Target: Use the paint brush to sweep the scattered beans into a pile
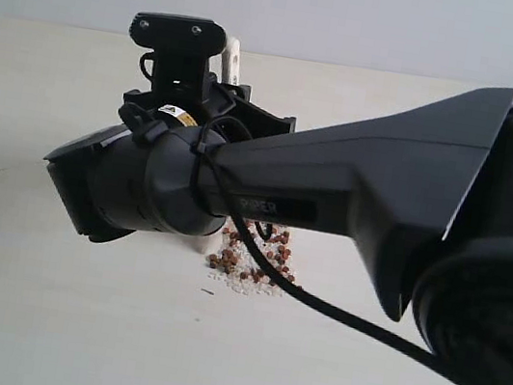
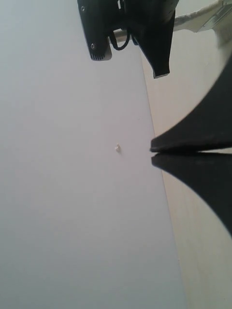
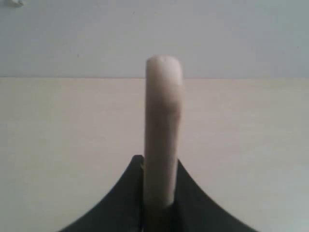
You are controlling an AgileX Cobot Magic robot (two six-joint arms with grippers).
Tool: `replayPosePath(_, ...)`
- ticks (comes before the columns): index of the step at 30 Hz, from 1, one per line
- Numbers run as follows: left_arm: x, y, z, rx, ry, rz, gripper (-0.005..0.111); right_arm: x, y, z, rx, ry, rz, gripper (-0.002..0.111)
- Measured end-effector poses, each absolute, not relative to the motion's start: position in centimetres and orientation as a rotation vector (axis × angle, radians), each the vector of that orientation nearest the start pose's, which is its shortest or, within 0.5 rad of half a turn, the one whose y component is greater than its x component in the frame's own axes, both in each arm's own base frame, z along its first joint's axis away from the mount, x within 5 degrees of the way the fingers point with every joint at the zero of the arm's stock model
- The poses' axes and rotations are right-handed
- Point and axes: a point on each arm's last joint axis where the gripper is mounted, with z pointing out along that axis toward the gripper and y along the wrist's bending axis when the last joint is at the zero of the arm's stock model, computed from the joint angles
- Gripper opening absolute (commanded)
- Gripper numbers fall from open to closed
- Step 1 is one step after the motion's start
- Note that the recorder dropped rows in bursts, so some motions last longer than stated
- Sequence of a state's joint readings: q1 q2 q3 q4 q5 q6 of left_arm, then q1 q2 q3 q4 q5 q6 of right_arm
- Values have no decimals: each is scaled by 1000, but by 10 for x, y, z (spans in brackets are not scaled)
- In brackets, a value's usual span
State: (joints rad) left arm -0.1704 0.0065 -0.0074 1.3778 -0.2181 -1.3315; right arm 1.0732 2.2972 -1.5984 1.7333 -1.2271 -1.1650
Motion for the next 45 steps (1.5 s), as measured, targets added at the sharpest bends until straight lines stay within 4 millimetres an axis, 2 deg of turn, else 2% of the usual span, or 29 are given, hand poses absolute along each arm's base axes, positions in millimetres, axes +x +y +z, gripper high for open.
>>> replayPosePath(13, 50, -28, 219, 327, 1411, -259, 0, 290, 356, 153, 129, 1904, -313, 0)
replayPosePath(17, 50, -28, 219, 327, 1411, -259, 0, 293, 362, 164, 221, 1874, -234, 0)
replayPosePath(20, 50, -28, 219, 327, 1411, -259, 0, 294, 365, 171, 208, 1876, -220, 0)
replayPosePath(23, 50, -28, 219, 327, 1411, -259, 0, 284, 372, 177, 165, 1879, -211, 0)
replayPosePath(28, 50, -28, 219, 327, 1411, -259, 0, 248, 400, 182, -30, 1844, -190, 0)
replayPosePath(31, 50, -28, 219, 327, 1411, -259, 0, 240, 405, 182, -127, 1837, -230, 0)
replayPosePath(35, 50, -28, 219, 327, 1411, -259, 0, 237, 404, 178, -191, 1853, -285, 0)
replayPosePath(40, 50, -28, 219, 327, 1411, -259, 0, 234, 395, 162, -174, 1881, -300, 0)
replayPosePath(45, 50, -28, 219, 327, 1411, -259, 0, 233, 392, 158, -200, 1874, -331, 0)
